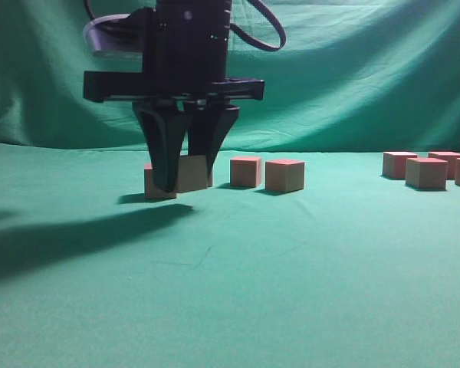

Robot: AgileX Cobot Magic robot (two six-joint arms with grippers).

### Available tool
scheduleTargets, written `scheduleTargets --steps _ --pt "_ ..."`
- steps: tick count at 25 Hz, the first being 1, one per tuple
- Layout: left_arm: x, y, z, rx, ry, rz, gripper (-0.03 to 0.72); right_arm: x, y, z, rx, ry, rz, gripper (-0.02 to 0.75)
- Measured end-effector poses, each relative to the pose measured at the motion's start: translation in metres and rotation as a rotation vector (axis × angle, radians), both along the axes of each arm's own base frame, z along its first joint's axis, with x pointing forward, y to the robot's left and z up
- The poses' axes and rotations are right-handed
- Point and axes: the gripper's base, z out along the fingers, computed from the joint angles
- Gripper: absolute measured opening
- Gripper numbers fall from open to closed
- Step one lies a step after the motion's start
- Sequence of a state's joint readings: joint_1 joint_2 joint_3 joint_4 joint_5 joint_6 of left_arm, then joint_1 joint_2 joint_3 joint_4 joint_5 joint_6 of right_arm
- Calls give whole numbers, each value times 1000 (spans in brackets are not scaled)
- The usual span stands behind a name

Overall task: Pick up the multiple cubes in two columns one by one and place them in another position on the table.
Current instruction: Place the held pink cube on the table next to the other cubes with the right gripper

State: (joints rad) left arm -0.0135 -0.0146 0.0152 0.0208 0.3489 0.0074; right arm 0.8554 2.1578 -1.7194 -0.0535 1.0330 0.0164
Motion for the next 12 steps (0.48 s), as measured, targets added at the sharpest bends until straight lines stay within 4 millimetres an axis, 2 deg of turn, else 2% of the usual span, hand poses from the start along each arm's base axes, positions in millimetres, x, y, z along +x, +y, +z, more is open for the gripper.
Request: scheduleTargets --steps 12 --pt "0 0 0 0 0 0 0 5 3 -10 15 -16 -8 266"
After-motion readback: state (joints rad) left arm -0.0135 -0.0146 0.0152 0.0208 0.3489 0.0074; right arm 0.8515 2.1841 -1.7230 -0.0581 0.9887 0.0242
